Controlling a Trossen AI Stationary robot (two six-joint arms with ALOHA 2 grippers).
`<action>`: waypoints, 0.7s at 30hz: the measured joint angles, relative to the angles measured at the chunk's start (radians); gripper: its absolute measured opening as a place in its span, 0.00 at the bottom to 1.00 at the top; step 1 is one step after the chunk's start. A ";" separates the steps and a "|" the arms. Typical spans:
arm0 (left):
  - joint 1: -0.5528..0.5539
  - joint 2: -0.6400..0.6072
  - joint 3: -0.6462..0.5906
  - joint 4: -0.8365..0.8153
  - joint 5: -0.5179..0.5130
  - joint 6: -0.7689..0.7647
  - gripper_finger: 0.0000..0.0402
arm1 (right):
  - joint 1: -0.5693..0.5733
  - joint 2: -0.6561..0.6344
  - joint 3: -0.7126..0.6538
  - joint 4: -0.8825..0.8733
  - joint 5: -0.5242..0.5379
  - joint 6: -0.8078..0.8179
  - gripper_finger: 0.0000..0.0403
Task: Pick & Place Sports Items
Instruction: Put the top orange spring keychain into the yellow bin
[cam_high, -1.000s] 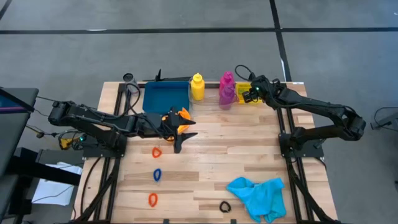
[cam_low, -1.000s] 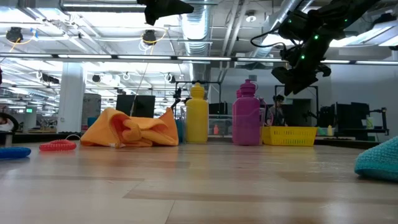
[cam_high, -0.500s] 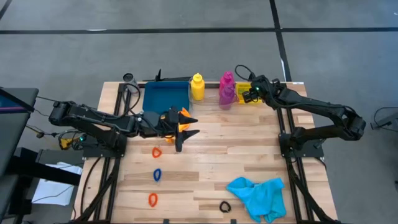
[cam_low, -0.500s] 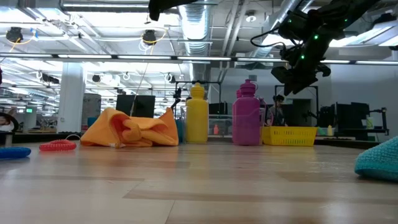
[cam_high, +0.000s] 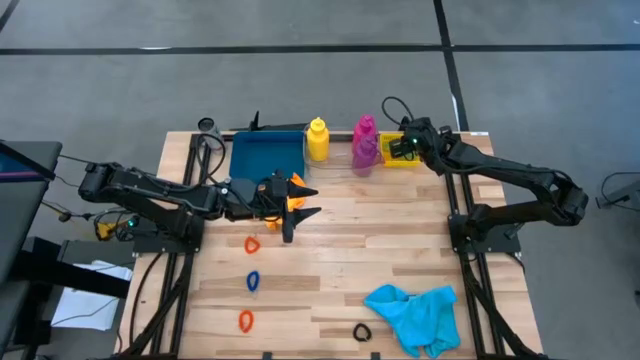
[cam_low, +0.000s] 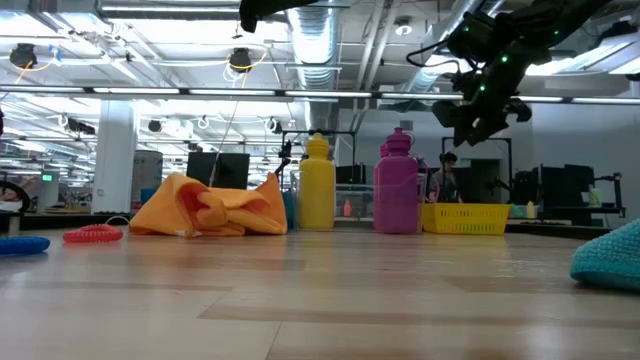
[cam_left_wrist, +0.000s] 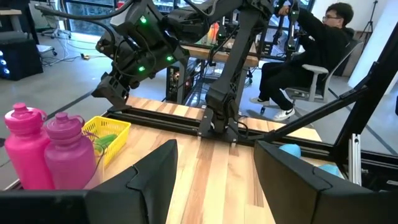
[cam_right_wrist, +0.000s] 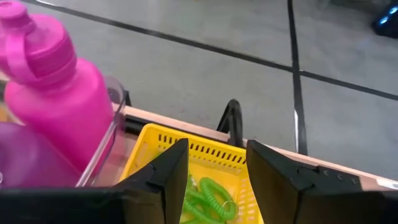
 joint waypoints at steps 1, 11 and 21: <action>0.000 0.000 0.000 0.000 0.000 0.000 0.52 | 0.000 0.000 0.000 0.000 0.011 0.000 0.38; 0.000 0.000 0.000 -0.018 0.000 0.013 0.52 | 0.056 0.000 0.000 0.028 0.153 -0.035 0.38; 0.000 0.000 0.000 -0.024 0.000 0.110 0.52 | 0.383 0.000 0.000 0.261 0.412 -0.379 0.38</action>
